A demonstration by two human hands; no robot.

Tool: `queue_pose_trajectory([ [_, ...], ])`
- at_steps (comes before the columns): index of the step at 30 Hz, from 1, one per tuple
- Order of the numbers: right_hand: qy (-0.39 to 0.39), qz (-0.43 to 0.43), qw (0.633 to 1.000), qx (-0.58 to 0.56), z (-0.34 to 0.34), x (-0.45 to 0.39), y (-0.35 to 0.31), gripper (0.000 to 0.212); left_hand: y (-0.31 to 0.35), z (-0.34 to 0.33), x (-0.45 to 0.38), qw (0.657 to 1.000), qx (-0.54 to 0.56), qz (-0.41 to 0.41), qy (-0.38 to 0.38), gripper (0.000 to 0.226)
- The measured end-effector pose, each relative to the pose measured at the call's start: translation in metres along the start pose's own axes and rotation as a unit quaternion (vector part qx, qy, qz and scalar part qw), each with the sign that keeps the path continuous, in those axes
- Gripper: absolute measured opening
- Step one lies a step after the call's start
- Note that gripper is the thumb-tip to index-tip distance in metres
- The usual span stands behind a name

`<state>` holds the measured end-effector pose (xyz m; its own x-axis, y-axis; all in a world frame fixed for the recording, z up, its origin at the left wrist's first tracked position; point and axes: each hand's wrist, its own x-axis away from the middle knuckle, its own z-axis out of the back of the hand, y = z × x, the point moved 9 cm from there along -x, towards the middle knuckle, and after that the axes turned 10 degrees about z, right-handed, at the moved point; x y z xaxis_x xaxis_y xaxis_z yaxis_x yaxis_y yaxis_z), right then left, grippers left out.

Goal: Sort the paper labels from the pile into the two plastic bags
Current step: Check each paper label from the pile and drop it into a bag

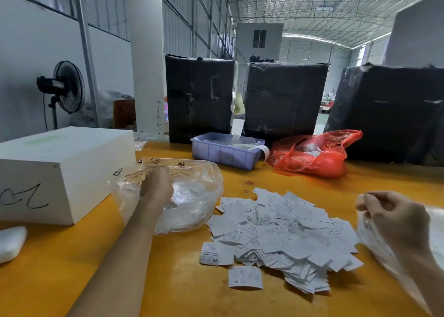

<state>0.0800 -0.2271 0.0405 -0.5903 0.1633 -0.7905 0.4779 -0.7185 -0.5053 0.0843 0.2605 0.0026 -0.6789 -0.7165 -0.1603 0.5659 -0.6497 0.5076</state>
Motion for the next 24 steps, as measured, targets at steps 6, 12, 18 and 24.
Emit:
queue_pose_trajectory([
  [6, -0.236, -0.122, 0.914, 0.306, 0.013, 0.006, 0.079, 0.022, 0.048, 0.013, 0.025, 0.996, -0.014, -0.065, 0.054, 0.035],
  [12, -0.227, -0.165, 0.915, 0.289, 0.013, 0.021, 0.101, 0.005, 0.120, -0.006, 0.090, 0.963, 0.121, -0.238, -0.023, 0.032],
  [18, -0.227, -0.143, 0.913, 0.308, 0.011, 0.021, 0.109, 0.027, 0.147, -0.037, 0.136, 0.933, 0.129, -0.327, -0.080, 0.027],
  [24, -0.208, -0.096, 0.905, 0.359, 0.013, 0.017, 0.106, 0.017, 0.157, -0.053, 0.159, 0.917, 0.125, -0.362, -0.107, 0.026],
])
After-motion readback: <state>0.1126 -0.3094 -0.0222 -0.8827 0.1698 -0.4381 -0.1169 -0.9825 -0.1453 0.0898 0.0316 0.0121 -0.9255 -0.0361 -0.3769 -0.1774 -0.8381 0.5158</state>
